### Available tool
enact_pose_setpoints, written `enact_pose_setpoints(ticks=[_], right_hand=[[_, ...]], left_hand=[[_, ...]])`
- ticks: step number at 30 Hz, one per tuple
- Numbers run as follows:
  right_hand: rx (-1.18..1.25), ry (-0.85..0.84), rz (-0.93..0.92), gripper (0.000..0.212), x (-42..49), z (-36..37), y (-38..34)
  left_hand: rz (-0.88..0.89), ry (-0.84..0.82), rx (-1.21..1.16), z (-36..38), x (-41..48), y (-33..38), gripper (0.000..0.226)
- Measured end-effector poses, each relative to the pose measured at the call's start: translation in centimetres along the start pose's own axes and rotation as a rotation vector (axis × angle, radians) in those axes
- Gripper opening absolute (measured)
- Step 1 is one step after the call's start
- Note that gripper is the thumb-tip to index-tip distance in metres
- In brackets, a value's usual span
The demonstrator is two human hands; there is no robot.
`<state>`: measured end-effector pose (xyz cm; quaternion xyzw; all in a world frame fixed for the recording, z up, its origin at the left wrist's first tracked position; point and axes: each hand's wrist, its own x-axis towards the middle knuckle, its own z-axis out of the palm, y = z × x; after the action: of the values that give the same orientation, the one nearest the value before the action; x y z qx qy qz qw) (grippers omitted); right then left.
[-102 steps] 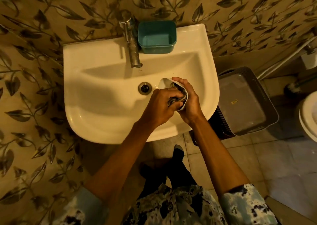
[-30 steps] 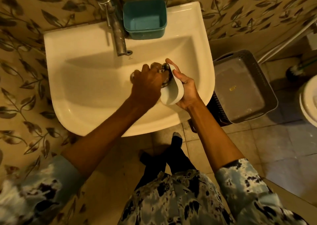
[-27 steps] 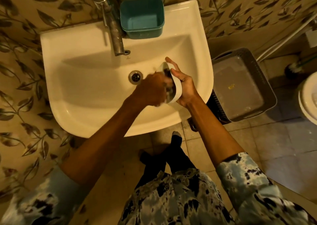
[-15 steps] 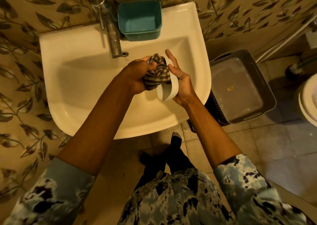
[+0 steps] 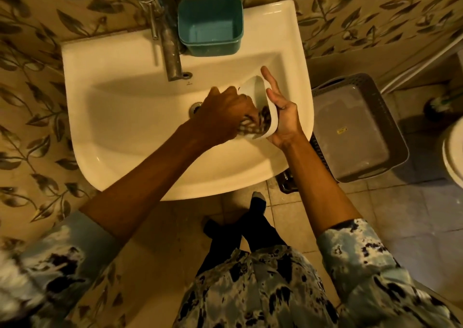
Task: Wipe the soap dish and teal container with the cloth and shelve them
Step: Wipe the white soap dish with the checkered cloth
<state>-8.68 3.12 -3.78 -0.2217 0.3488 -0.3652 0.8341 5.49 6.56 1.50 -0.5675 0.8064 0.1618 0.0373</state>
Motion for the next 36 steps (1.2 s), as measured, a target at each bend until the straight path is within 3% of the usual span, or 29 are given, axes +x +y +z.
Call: enact_pose_setpoints(ticks=[4, 8, 11, 13, 16, 18, 20, 23, 25, 26, 28, 30, 33, 36], right_hand=[[-0.139, -0.025, 0.049, 0.047, -0.3, -0.3, 1.2], [-0.260, 0.014, 0.118, 0.045, -0.3, 0.3, 2.7], [-0.301, 0.048, 0.122, 0.049, -0.1, 0.7, 3.3], [-0.318, 0.084, 0.066, 0.057, -0.4, 0.7, 3.3], [-0.367, 0.101, -0.003, 0.063, -0.3, 1.0, 3.0], [-0.412, 0.087, -0.024, 0.061, -0.5, 1.7, 2.6], [-0.480, 0.057, -0.048, 0.061, -1.0, 2.5, 2.7], [-0.531, 0.002, -0.048, 0.063, -1.7, 3.3, 3.1], [-0.524, 0.002, -0.049, 0.063, -1.7, 3.2, 3.1], [-0.507, 0.018, -0.053, 0.062, -1.7, 3.0, 2.9], [-0.436, 0.036, -0.041, 0.057, -1.2, 2.5, 2.0], [-0.336, 0.029, -0.013, 0.052, -0.5, 1.7, 0.8], [-0.213, 0.035, 0.039, 0.048, 0.1, 0.9, -0.1], [-0.026, 0.136, -0.009, 0.045, 0.2, -0.1, -0.2]], left_hand=[[-0.246, 0.221, -0.003, 0.7, 0.1, -2.0, 0.041], [-0.420, 0.172, 0.049, 2.2, -0.5, 1.2, 0.033], [-0.524, 0.056, -0.168, 2.9, -0.6, 3.7, 0.039], [-0.616, -0.153, -0.438, 2.2, 0.0, 2.8, 0.036], [-0.894, -0.212, -1.131, 0.6, 0.0, 0.8, 0.018], [-0.983, -0.184, -1.710, 0.1, -0.6, -0.1, 0.025], [-1.002, -0.092, -2.132, 0.0, -0.9, -1.2, 0.042], [-1.168, 0.104, -2.425, -0.3, -0.7, -1.2, 0.041], [-1.132, 0.183, -2.362, -0.3, -0.6, -0.3, 0.035], [-1.041, 0.173, -2.191, -0.3, -0.7, 0.2, 0.034], [-0.819, 0.153, -1.588, -0.3, -1.1, 1.2, 0.018], [-0.534, 0.029, -1.116, -0.3, -1.8, 2.1, 0.030], [-0.262, -0.145, -0.830, -0.7, -2.5, 1.3, 0.034], [-0.321, -0.086, -0.731, -2.2, -2.8, -1.7, 0.024]])
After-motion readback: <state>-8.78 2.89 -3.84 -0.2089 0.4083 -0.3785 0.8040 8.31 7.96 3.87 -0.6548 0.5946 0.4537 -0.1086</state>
